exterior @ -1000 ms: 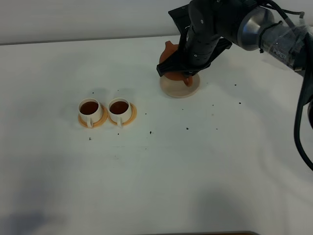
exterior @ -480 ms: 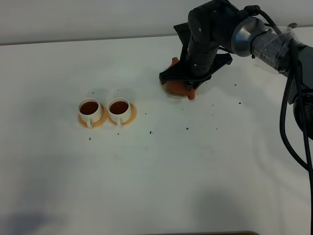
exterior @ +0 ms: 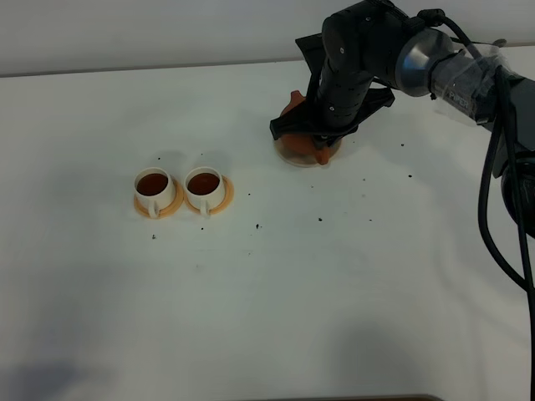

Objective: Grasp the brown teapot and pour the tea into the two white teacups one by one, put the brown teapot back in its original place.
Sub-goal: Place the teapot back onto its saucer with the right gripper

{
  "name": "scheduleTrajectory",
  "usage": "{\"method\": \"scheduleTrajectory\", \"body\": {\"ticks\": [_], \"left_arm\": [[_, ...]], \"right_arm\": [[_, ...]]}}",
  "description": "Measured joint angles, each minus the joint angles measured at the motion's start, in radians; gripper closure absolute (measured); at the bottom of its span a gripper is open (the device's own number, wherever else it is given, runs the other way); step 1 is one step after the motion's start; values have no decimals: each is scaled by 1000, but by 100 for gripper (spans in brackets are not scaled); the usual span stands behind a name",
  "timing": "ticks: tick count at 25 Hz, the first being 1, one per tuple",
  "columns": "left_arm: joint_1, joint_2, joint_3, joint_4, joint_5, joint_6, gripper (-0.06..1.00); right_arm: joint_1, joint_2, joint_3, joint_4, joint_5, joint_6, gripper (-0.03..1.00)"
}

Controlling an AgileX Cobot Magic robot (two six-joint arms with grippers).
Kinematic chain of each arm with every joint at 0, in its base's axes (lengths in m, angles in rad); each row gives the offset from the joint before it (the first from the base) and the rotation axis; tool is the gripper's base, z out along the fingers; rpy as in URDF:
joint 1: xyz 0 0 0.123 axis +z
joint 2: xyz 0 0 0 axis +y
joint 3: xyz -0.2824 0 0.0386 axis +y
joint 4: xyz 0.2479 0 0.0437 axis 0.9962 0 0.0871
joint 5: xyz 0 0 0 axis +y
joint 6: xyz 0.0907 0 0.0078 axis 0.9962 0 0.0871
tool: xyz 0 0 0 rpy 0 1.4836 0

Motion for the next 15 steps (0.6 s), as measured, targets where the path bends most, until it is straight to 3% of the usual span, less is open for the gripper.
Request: {"method": "scheduleTrajectory", "body": {"ticks": [15], "left_arm": [[0,0,0,0,0,0,68]], "right_arm": [[0,10,0,15,-21,-9,87]]}}
